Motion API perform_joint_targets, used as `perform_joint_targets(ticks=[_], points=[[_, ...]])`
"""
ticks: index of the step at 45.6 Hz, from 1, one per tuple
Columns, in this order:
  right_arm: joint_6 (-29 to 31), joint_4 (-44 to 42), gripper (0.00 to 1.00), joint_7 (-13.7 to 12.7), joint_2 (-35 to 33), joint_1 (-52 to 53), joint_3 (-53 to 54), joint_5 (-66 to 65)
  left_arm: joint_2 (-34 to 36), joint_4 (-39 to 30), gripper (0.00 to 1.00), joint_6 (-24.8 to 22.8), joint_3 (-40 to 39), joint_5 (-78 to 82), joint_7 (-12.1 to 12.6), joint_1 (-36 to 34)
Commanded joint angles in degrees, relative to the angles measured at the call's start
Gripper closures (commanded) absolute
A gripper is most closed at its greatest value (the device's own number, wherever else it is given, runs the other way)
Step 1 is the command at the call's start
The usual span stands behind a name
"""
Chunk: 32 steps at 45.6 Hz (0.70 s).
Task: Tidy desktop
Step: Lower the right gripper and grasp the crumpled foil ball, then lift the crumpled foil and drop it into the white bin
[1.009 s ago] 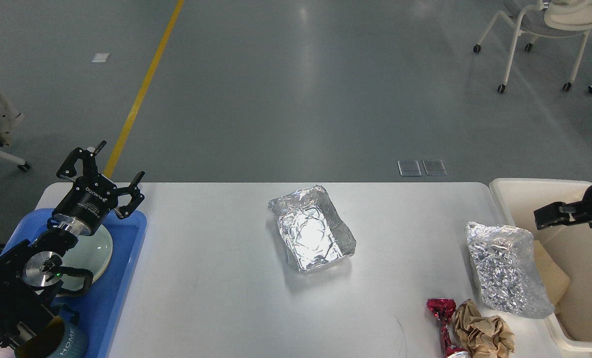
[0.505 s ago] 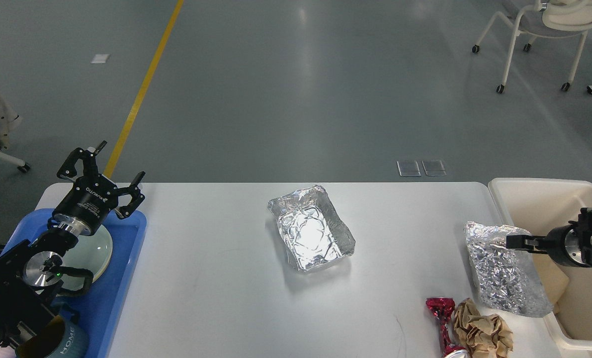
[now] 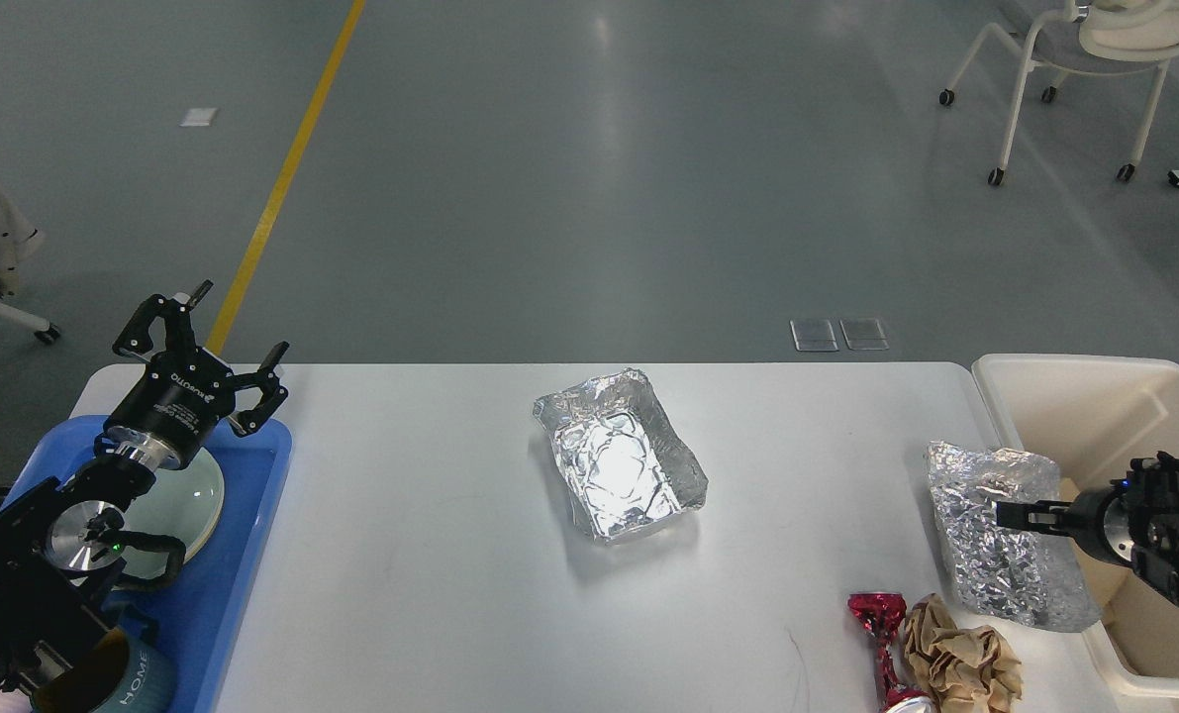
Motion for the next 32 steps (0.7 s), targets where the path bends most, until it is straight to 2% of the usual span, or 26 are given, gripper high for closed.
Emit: perform_joint_targets(ticks=[1, 7, 24, 32], points=[[-0.4, -1.0, 0.74, 0.0, 1.2, -1.5, -0.2, -0.1, 0.0, 0.0, 0.00, 0.0, 0.0, 0.0, 0.0, -0.1], [-0.4, -1.3, 1.00, -0.1, 1.5, -1.5, 0.0, 0.0, 0.0, 0.0, 0.00, 0.0, 0.0, 0.0, 0.0, -0.1], [0.2, -0.2, 1.00, 0.0, 1.3, -0.8, -0.2, 0.0, 0.0, 0.0, 0.00, 0.0, 0.0, 0.0, 0.0, 0.0], [0.3, 4.3, 1.00, 0.3, -0.1, 5.8, -0.7, 0.0, 0.0, 0.0, 0.00, 0.0, 0.0, 0.0, 0.0, -0.1]])
